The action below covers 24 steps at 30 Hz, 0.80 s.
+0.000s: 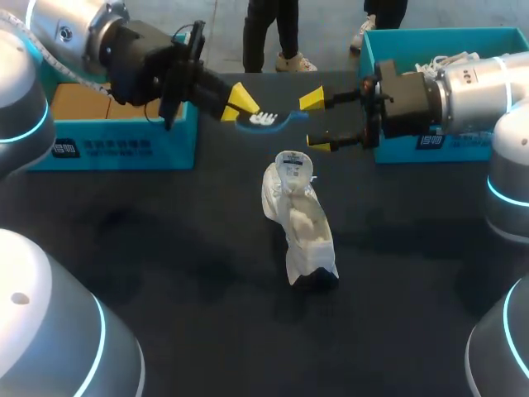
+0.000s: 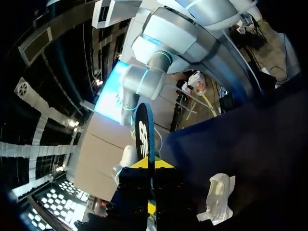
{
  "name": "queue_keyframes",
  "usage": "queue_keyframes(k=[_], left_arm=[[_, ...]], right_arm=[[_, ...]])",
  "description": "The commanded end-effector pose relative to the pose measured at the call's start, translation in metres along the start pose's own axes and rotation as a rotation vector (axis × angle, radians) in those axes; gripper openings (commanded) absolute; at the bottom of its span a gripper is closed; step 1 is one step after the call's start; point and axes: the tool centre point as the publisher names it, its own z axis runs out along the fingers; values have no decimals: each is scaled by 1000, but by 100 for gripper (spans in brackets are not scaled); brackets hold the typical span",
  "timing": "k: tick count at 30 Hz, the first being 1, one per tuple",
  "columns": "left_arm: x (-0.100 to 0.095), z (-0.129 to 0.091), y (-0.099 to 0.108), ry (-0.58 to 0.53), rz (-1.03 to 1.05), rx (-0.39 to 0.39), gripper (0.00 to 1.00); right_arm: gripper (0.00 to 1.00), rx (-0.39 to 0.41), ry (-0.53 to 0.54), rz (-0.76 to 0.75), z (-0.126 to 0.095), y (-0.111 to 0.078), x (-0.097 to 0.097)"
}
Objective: Take the shoe out of the shoebox, open the shoe tongue, remove and reinsert the insole, then place the shoe into the shoebox
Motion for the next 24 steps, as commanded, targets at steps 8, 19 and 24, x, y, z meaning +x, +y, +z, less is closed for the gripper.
queue_keyframes(k=[8, 19, 24], left_arm=[[31, 3, 13, 55, 380, -93, 0], [50, 10, 23, 22, 547, -152, 0], [60, 11, 31, 16, 576, -204, 0]], right_arm=[[100, -3, -1, 0, 1, 0, 0], [100, -3, -1, 0, 1, 0, 0], [100, -3, -1, 0, 1, 0, 0]])
